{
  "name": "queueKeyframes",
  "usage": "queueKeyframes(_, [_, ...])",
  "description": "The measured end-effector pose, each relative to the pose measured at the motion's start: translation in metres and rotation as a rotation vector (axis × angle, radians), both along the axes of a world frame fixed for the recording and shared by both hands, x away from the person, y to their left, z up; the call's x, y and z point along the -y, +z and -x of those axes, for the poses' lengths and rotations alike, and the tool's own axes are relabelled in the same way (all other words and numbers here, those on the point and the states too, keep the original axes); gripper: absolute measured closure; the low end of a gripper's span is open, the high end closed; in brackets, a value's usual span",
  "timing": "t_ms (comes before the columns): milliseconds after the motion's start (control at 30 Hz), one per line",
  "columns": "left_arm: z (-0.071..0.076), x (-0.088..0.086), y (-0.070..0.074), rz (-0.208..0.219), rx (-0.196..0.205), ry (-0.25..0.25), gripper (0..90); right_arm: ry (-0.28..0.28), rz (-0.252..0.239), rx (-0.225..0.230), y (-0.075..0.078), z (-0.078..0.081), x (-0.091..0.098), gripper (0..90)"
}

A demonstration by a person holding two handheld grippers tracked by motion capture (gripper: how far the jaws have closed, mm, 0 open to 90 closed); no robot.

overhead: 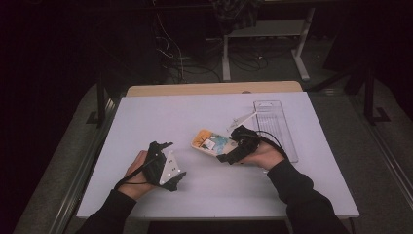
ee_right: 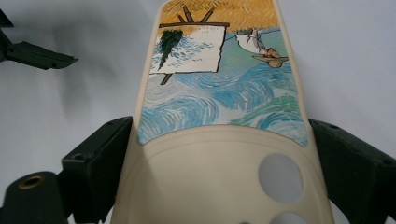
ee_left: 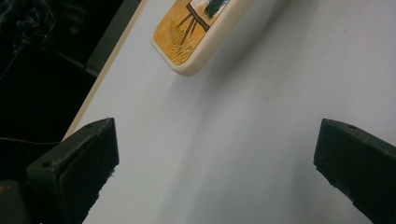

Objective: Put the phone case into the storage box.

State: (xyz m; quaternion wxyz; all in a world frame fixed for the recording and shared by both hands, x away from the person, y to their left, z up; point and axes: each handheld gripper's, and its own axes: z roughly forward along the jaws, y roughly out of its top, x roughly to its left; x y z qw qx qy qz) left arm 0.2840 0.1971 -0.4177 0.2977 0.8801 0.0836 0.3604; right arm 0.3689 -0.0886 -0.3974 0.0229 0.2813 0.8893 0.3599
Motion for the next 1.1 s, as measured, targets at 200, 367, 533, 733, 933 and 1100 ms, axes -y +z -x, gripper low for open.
queueKeyframes(200, [0.0011,0.0012,-0.0014,-0.018,0.035,-0.010,0.0,-0.007,-0.012,-0.025,0.0011,0.0010,-0.0006,9.9])
queueKeyframes(367, [0.0025,0.0019,-0.0020,-0.036,0.064,-0.014,0.0,-0.009,-0.011,-0.028,0.0013,0.0010,-0.0006,9.9])
queueKeyframes(533, [0.0036,0.0032,-0.0031,-0.022,0.090,-0.016,0.0,-0.009,-0.014,-0.027,0.0011,0.0009,-0.0006,9.9])
queueKeyframes(733, [0.0058,0.0040,-0.0017,-0.049,0.146,-0.019,0.0,-0.011,-0.017,-0.025,0.0009,0.0009,-0.0007,9.9])
queueKeyframes(933, [0.0079,0.0052,-0.0016,-0.066,0.182,-0.024,0.0,-0.011,-0.016,-0.021,0.0009,0.0008,-0.0006,9.9])
queueKeyframes(1100, [0.0101,0.0072,-0.0017,-0.087,0.213,-0.030,0.0,-0.011,-0.017,-0.024,0.0008,0.0006,-0.0006,10.0])
